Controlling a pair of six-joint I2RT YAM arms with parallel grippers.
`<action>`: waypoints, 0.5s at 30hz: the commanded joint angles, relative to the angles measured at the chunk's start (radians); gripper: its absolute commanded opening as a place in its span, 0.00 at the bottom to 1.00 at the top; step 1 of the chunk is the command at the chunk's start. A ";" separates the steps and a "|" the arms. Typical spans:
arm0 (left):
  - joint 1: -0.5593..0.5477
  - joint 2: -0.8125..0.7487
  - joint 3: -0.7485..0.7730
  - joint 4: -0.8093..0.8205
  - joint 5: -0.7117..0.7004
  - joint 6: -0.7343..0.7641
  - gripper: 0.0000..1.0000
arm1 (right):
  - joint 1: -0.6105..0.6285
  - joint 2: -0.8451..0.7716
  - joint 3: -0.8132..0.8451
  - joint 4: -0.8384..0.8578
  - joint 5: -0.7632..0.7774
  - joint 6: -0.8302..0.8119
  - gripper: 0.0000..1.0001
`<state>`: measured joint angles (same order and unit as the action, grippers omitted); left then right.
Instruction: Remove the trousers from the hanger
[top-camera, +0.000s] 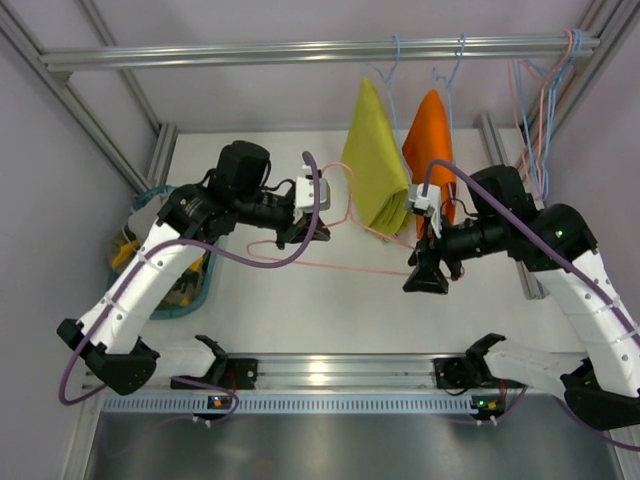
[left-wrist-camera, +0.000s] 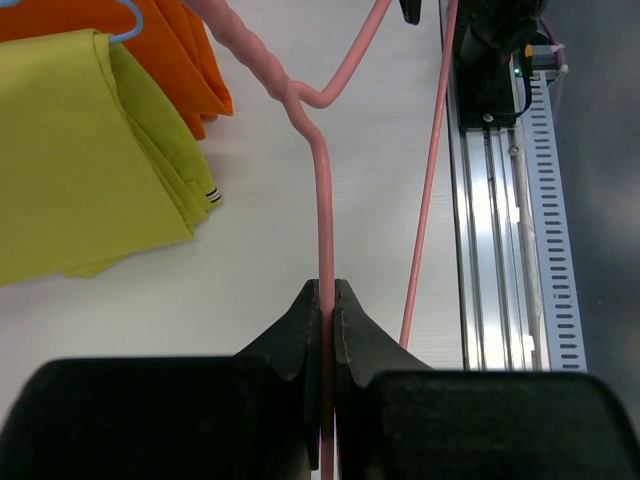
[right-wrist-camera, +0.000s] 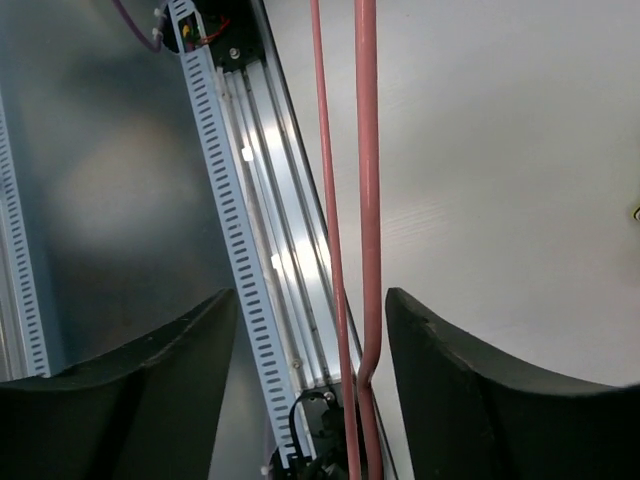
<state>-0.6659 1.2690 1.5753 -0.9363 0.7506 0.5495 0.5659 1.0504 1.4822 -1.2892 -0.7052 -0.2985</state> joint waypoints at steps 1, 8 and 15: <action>0.017 -0.026 -0.012 0.054 0.084 0.023 0.00 | -0.012 -0.006 0.047 -0.059 -0.007 -0.053 0.59; 0.015 -0.039 -0.034 0.054 0.089 0.044 0.00 | -0.018 0.016 0.062 -0.044 -0.007 -0.033 0.22; 0.017 -0.051 -0.037 0.053 0.078 0.061 0.00 | -0.043 0.037 0.070 -0.019 -0.054 0.005 0.00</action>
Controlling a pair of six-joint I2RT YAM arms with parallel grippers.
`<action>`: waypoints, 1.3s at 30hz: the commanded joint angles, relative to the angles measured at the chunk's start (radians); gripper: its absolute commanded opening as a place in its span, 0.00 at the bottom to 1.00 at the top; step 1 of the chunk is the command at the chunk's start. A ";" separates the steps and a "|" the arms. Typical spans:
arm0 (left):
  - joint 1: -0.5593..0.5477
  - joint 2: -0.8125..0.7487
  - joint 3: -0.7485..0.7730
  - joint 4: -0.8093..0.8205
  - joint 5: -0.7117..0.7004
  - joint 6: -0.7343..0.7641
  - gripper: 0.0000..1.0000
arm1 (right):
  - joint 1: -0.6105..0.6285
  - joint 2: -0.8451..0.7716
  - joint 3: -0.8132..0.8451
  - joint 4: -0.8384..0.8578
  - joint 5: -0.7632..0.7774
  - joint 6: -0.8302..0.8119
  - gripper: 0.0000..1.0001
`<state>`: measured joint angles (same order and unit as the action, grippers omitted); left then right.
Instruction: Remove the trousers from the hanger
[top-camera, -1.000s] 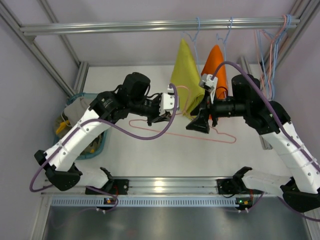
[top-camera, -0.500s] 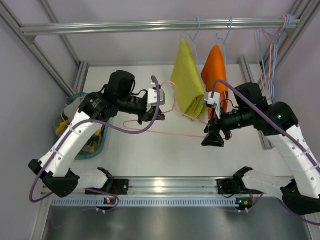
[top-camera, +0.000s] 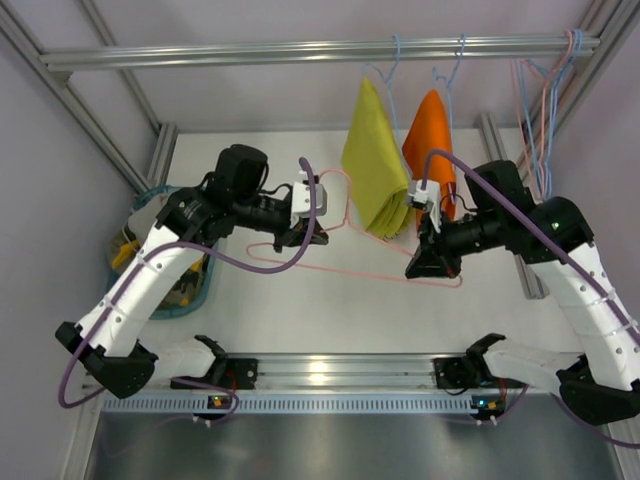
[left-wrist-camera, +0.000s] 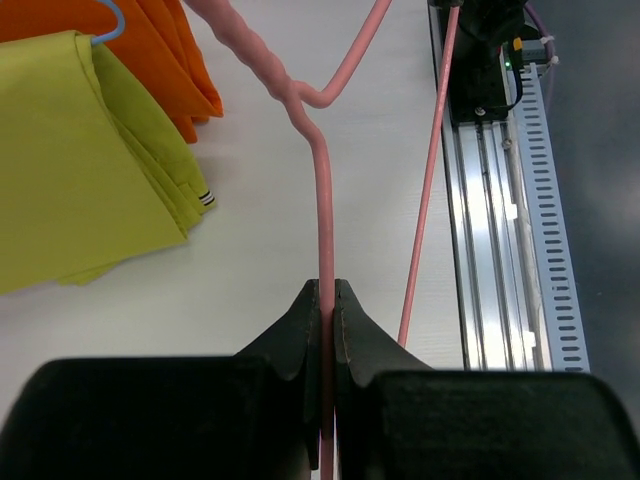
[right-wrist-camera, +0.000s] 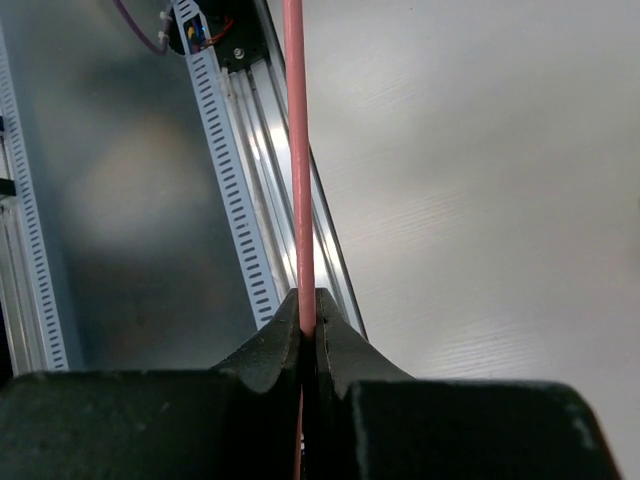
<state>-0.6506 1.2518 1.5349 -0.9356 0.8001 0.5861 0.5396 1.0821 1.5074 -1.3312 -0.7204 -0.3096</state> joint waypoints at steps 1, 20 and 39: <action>0.000 -0.034 0.004 0.054 0.012 0.017 0.03 | -0.027 0.006 0.045 0.023 -0.046 0.020 0.00; 0.138 -0.187 0.016 0.595 -0.196 -0.728 0.78 | -0.153 -0.273 -0.095 0.165 -0.033 0.152 0.00; 0.170 -0.042 0.050 0.682 -0.251 -0.865 0.99 | -0.654 -0.634 0.063 0.102 0.528 0.337 0.00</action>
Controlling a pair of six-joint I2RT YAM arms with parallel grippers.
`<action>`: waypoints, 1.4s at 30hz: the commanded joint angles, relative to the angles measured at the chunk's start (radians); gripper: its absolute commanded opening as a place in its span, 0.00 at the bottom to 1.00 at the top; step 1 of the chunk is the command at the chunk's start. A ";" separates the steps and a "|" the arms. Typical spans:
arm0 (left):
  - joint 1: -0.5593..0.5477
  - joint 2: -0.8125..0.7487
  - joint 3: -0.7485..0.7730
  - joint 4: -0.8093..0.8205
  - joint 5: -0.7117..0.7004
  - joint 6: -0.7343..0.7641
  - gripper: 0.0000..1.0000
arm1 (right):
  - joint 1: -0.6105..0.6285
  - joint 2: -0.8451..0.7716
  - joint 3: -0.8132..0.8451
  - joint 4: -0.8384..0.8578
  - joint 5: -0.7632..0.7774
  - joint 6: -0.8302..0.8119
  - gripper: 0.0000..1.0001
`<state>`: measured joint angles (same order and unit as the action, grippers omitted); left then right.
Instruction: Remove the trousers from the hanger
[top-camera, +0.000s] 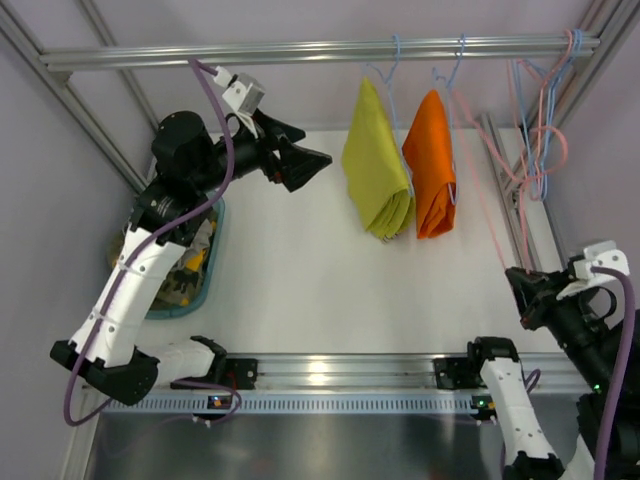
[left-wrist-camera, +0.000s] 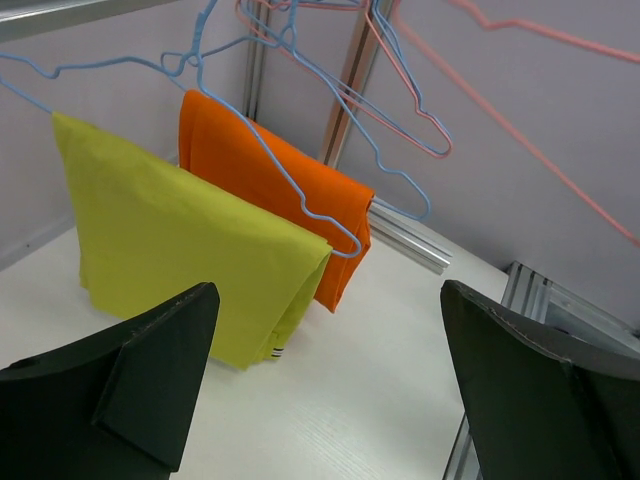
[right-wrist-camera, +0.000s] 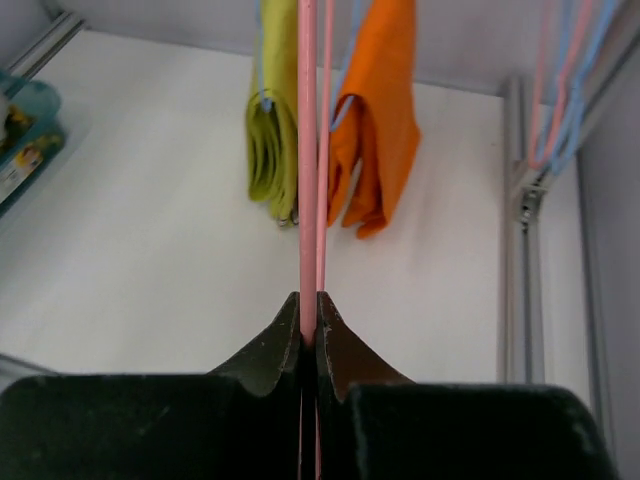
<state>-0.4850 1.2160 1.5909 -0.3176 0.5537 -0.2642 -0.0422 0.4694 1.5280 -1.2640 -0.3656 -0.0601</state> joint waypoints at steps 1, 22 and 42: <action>0.005 -0.006 -0.009 0.064 -0.009 -0.017 0.99 | -0.112 -0.021 0.060 0.032 0.181 0.092 0.00; 0.062 -0.093 -0.170 -0.009 -0.077 -0.001 0.98 | -0.191 0.495 0.112 0.277 0.113 -0.021 0.00; 0.164 -0.082 -0.191 -0.215 -0.124 0.022 0.99 | -0.189 0.750 0.117 0.440 0.062 -0.076 0.00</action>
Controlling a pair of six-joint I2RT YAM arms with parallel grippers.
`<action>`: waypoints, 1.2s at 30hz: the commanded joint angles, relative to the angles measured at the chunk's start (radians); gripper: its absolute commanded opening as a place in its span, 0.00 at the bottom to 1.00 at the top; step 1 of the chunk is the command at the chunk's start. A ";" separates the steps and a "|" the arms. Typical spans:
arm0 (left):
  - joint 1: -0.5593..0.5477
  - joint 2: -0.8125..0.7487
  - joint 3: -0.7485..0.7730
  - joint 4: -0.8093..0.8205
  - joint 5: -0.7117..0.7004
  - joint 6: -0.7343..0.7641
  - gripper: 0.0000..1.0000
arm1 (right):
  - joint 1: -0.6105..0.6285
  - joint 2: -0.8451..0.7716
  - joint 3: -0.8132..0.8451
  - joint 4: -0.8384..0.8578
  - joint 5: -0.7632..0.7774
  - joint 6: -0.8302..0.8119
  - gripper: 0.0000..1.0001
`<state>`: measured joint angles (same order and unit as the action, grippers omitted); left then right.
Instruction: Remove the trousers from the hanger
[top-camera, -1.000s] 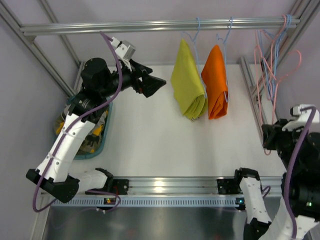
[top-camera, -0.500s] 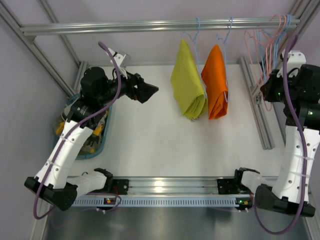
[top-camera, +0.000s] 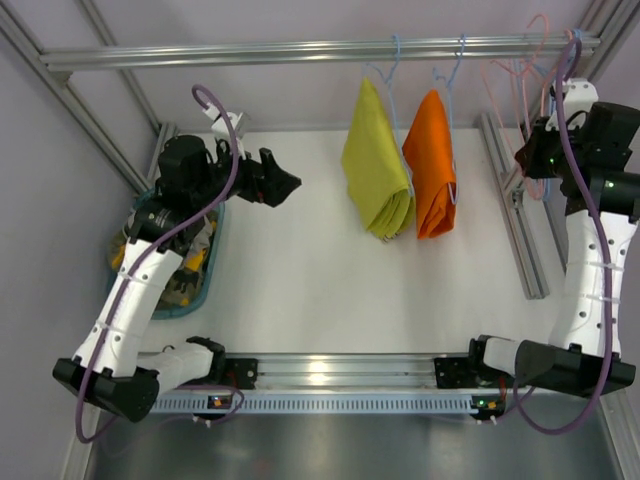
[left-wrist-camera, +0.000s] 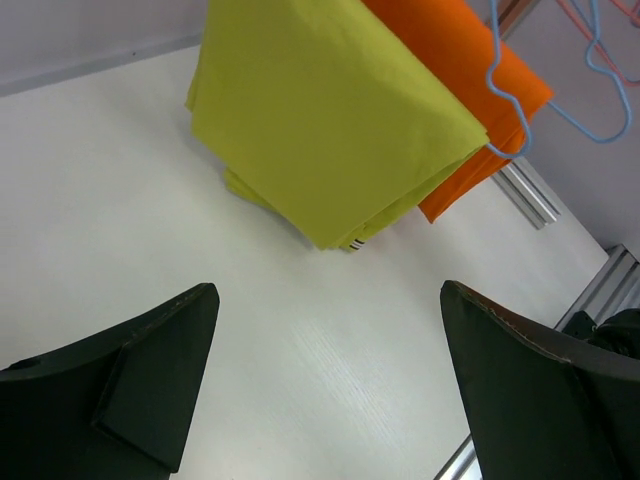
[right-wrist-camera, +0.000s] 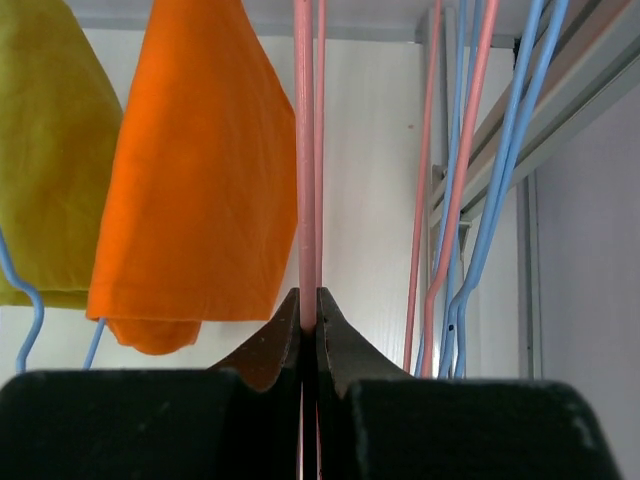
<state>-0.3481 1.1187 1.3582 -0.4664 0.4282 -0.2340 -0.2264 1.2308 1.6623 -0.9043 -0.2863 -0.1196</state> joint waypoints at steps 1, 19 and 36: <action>0.035 0.027 0.050 -0.084 -0.002 -0.011 0.99 | -0.005 -0.014 -0.028 0.084 -0.016 -0.020 0.00; 0.253 0.121 0.120 -0.311 0.161 -0.015 0.99 | -0.007 -0.079 -0.249 0.128 -0.022 -0.043 0.00; 0.319 0.176 0.162 -0.377 0.130 0.036 0.99 | -0.008 -0.165 -0.286 0.058 -0.031 -0.046 0.32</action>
<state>-0.0368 1.2816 1.4750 -0.8349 0.5659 -0.2188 -0.2264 1.1076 1.3678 -0.7811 -0.3092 -0.1562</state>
